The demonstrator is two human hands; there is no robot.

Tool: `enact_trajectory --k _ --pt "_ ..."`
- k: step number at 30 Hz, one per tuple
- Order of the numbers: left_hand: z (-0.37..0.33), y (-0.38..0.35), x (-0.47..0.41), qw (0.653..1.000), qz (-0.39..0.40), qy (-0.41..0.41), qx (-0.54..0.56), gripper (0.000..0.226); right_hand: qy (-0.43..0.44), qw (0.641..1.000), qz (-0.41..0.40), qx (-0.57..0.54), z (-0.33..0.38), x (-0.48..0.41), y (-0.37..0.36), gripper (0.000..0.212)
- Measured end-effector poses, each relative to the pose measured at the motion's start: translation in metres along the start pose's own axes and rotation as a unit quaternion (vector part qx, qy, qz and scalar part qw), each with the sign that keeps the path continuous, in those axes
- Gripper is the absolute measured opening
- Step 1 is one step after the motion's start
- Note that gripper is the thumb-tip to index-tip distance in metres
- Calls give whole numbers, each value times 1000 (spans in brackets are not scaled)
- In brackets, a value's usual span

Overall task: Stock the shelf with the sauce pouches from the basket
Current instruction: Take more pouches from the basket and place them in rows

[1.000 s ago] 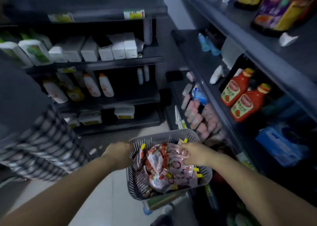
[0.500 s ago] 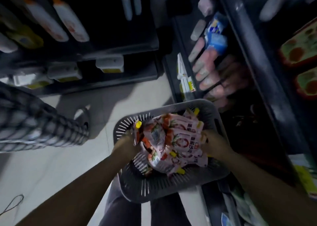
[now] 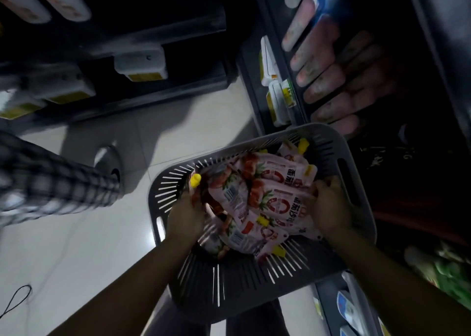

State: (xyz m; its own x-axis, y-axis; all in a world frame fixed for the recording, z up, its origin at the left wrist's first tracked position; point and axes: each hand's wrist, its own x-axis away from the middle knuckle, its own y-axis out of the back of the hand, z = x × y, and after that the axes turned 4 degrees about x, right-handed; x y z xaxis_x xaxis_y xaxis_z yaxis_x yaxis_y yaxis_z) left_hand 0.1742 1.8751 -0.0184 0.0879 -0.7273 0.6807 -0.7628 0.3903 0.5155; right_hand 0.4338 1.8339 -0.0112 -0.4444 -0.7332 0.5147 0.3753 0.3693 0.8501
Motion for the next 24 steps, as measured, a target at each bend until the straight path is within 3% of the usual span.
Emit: enact_trajectory --k 3,6,10,13,15,18,21,24 --pt "-8 29 14 996 88 -3 21 48 52 997 -50 -1 -6 10 -2 14" --pt "-24 53 31 977 200 7 77 18 70 995 -8 -73 -7 19 -12 4" --pt "-55 43 30 952 265 14 156 16 -28 992 -13 -121 -8 17 -23 33" --pt "-67 16 4 941 257 52 214 20 -104 985 45 -130 -13 12 -29 38" --pt "-67 -4 -13 939 233 91 235 23 -126 976 102 -147 -22 6 -26 24" --pt "-64 -31 -25 914 193 149 324 14 -157 937 137 -280 -27 -1 -12 8" --pt "-59 -48 -19 894 162 160 385 16 -87 941 112 -309 -22 -1 3 30" --pt "-51 -54 -8 901 173 143 371 26 49 969 75 -232 -7 6 29 27"
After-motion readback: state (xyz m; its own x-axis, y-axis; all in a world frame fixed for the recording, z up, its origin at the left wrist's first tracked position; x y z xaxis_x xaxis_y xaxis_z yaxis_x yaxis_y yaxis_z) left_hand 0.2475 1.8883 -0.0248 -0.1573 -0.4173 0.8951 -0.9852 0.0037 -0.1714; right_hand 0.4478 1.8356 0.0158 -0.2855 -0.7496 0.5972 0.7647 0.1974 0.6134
